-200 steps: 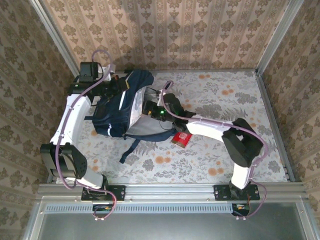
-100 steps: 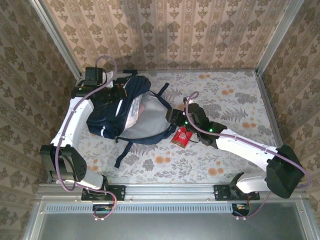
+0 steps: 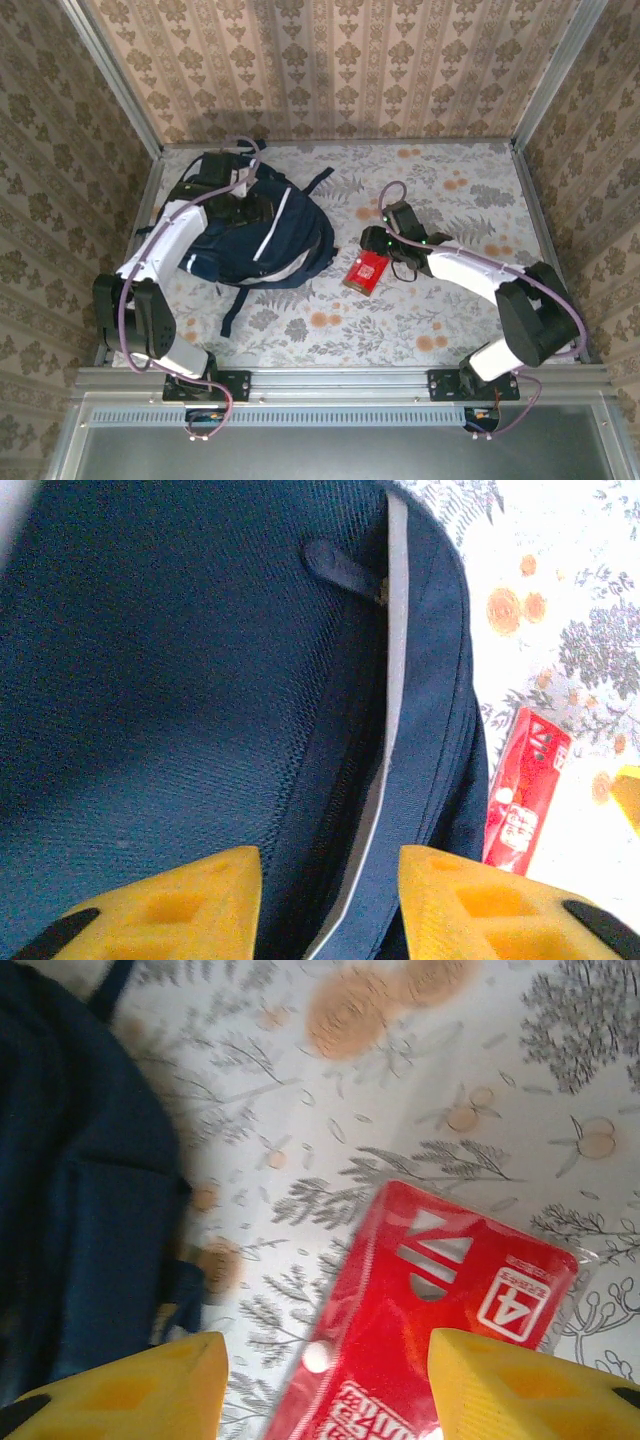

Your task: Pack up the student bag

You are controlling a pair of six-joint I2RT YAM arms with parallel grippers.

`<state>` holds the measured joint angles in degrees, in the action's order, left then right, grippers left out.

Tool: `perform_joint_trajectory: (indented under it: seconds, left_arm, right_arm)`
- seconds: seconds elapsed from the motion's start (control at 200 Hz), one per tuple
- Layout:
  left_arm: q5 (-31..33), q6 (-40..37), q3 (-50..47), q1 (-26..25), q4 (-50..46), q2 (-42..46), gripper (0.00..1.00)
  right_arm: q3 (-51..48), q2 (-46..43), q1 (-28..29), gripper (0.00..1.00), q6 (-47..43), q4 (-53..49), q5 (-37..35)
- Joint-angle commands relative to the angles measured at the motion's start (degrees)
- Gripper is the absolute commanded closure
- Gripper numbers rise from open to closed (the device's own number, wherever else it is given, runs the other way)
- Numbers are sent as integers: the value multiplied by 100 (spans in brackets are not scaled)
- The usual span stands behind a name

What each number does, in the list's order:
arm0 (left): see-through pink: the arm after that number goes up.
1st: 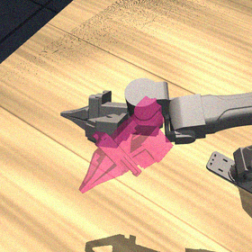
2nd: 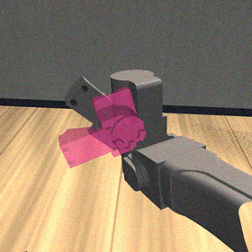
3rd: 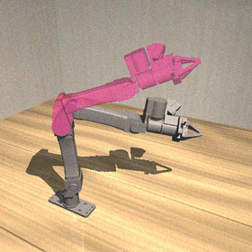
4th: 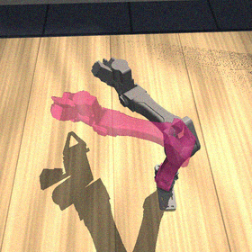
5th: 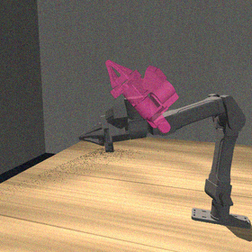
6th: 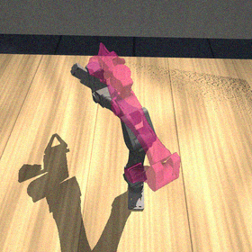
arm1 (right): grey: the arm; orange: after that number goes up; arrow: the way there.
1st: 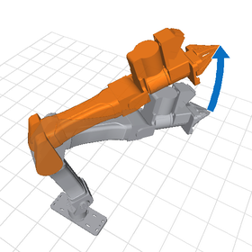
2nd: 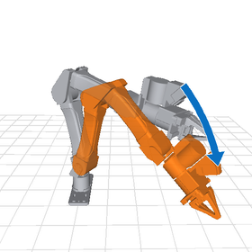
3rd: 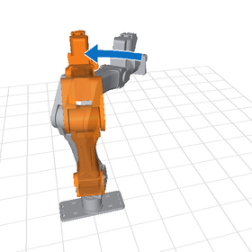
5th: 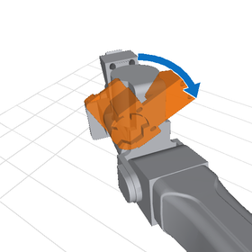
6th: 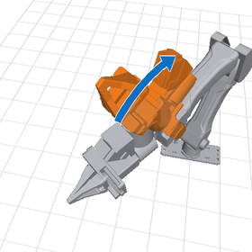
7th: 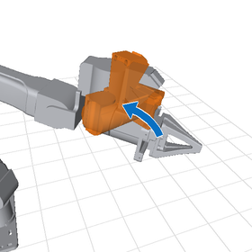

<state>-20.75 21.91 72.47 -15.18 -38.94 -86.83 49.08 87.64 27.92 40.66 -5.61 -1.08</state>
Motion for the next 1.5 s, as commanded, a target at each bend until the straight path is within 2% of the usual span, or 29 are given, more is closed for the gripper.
perform_joint_trajectory:
  seconds: [0.0, 0.24, 0.43, 0.65, 0.89, 1.095, 1.235, 1.495]
  left_arm:
    - [-263, 253, -162, -154, 255, 467, 55]
    - [-290, 528, -356, -1007, 469, 835, 53]
    - [-279, 718, -468, -1589, 711, 841, 52]
    - [-471, 790, -378, -2057, 889, 330, 51]
    - [-485, 756, -65, -2481, 912, -320, 50]
    - [-474, 837, 138, -2837, 1117, -1028, 49]
    - [-605, 753, 529, -3088, 1097, -1835, 48]
    - [-441, 513, 1299, -3192, 848, -2826, 48]
  right_arm:
    - [355, 348, -30, 43, -94, -189, 176]
    - [966, 1285, -54, 55, 280, -470, 414]
    - [745, 1389, -57, 62, 358, -477, 358]
    - [24, 958, -59, 65, 370, -301, 593]
    - [-560, 93, -59, 66, -475, -394, 1156]
    - [-828, -1021, -204, 66, -520, -520, 918]
    - [-1124, -1437, -682, 65, 267, -417, 1073]
    - [-1862, -1578, -728, 64, 1380, 61, 1358]
